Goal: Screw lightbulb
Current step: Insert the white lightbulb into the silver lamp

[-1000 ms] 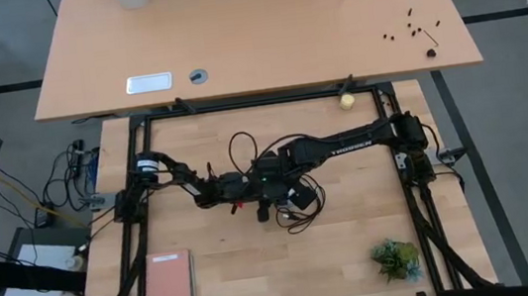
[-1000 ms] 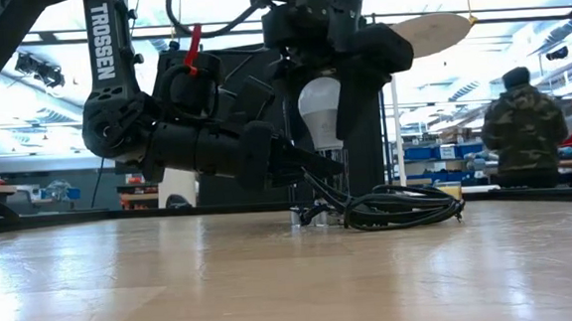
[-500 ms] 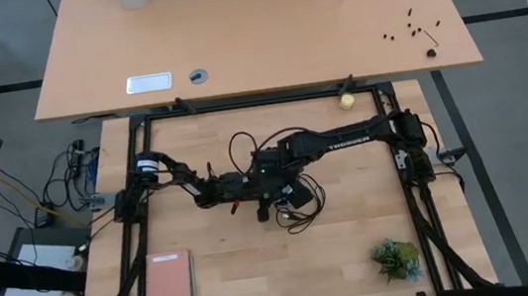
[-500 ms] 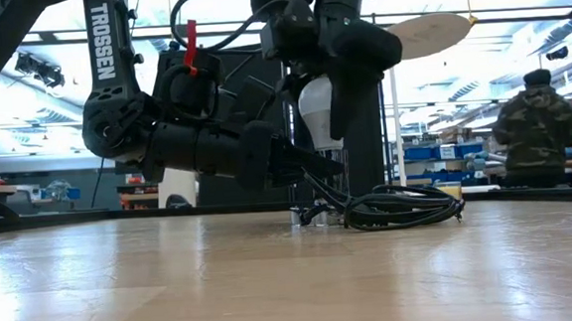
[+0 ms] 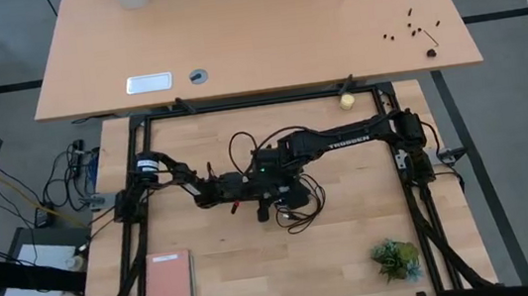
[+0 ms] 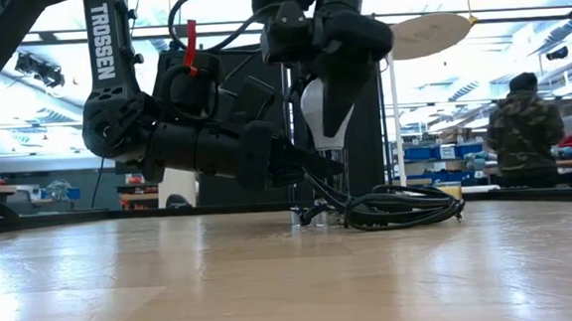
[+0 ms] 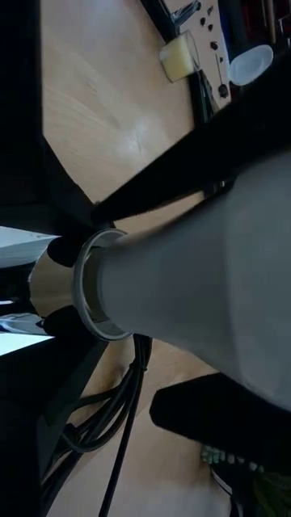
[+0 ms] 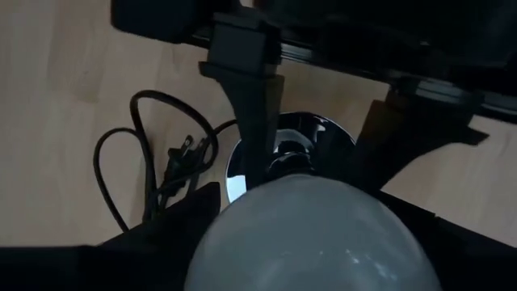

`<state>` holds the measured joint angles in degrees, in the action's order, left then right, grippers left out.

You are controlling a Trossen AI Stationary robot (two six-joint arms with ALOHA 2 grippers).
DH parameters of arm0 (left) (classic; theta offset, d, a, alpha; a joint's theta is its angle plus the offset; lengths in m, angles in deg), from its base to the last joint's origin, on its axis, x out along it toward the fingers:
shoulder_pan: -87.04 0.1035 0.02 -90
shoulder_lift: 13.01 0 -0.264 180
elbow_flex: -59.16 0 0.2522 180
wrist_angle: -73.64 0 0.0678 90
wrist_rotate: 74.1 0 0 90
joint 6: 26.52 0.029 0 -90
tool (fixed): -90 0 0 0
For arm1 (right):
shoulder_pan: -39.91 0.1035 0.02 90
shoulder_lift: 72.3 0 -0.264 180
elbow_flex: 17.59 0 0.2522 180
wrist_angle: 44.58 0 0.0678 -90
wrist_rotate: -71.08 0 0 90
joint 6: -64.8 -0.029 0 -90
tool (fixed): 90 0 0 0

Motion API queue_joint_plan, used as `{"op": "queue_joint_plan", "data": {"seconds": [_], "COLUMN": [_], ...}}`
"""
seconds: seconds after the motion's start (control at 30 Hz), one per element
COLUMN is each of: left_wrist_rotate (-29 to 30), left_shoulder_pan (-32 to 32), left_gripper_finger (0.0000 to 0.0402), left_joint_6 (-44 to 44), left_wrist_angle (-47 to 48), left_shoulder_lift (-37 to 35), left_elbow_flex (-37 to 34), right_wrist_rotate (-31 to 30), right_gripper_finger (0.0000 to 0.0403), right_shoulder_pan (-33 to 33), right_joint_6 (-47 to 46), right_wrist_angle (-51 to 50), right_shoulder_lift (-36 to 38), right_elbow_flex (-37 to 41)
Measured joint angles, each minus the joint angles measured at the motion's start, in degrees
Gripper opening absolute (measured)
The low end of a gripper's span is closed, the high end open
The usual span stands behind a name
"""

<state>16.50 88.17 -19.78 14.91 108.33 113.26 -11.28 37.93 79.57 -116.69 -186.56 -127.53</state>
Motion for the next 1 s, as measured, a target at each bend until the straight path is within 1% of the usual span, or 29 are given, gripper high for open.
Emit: {"op": "queue_joint_plan", "data": {"seconds": [0.1,0.23,0.33,0.47,0.57,0.73,1.0], "left_wrist_rotate": [-0.01,-0.01,0.01,0.01,0.01,0.01,0.82], "left_shoulder_pan": [0.00,0.00,0.00,0.00,0.00,0.00,0.00], "left_gripper_finger": [0.0190,0.0190,0.0190,0.0190,0.0190,0.0190,0.0190], "left_joint_6": [0.00,0.02,0.00,0.00,-0.33,-0.92,-1.27], "left_wrist_angle": [-0.02,-0.02,-0.02,-0.04,-0.04,-0.31,-0.35], "left_shoulder_lift": [0.00,0.00,0.00,0.00,0.00,0.02,0.02], "left_elbow_flex": [0.00,0.00,0.00,0.00,0.00,-0.02,-0.02], "right_wrist_rotate": [-0.09,-0.28,-0.52,-0.73,-1.69,-1.84,-3.54], "right_gripper_finger": [0.0275,0.0263,0.0262,0.0271,0.0269,0.0259,0.0270], "right_shoulder_pan": [0.00,0.00,0.02,-0.04,-0.04,-0.22,-0.22], "right_joint_6": [-1.97,-2.17,-2.53,-4.67,-6.48,-11.53,-23.06], "right_wrist_angle": [-0.22,-0.28,-0.28,-0.37,-0.44,-0.42,-0.09], "right_shoulder_lift": [0.00,0.00,0.00,-0.01,0.00,0.00,0.00], "right_elbow_flex": [0.00,0.00,0.00,0.00,0.00,-0.02,-0.02]}}
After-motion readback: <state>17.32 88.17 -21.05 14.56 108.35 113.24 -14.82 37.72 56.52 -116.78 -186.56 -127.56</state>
